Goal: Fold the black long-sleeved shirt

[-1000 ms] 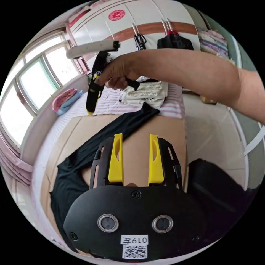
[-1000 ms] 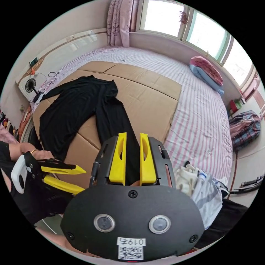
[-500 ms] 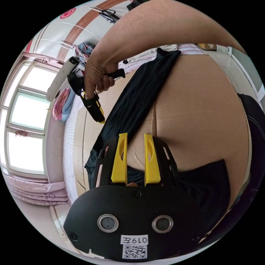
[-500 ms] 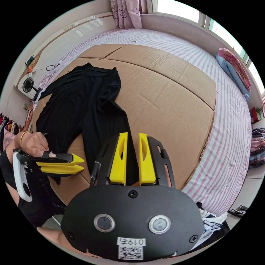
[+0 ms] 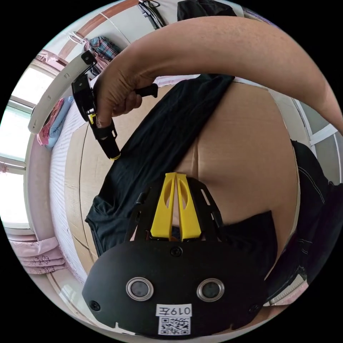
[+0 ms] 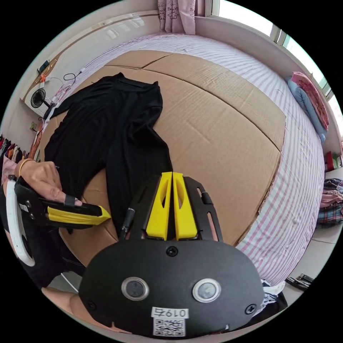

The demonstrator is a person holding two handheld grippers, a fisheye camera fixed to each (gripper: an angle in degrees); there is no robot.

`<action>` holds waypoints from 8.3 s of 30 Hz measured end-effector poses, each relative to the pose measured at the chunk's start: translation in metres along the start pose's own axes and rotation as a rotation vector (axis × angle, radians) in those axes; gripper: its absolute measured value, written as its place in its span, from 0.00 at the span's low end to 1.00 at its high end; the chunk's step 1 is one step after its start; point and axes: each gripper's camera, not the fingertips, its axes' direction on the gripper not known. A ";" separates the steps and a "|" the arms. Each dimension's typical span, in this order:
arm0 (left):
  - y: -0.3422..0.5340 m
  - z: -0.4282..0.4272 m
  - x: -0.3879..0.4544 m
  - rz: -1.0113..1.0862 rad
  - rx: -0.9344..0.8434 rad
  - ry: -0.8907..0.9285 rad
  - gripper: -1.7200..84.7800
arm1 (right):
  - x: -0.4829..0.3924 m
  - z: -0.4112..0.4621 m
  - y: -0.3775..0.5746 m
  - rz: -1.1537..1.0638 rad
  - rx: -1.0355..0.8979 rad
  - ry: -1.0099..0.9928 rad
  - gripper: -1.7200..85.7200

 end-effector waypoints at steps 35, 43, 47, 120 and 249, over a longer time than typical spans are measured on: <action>0.013 -0.004 0.063 0.194 0.119 -0.276 0.05 | 0.117 -0.062 0.094 0.048 0.033 -0.082 0.09; -0.018 -0.008 0.075 0.142 0.108 -0.252 0.03 | 0.133 -0.093 0.110 0.052 0.082 -0.067 0.01; -0.027 -0.007 0.089 0.154 0.096 -0.275 0.03 | 0.142 -0.108 0.119 0.086 0.112 -0.058 0.01; 0.335 0.238 -0.143 -0.623 0.502 -0.093 0.10 | -0.002 -0.099 0.111 0.051 0.242 0.146 0.11; 0.902 0.587 0.018 -1.518 0.317 0.076 0.15 | -0.061 0.264 0.325 0.611 0.281 -0.123 0.11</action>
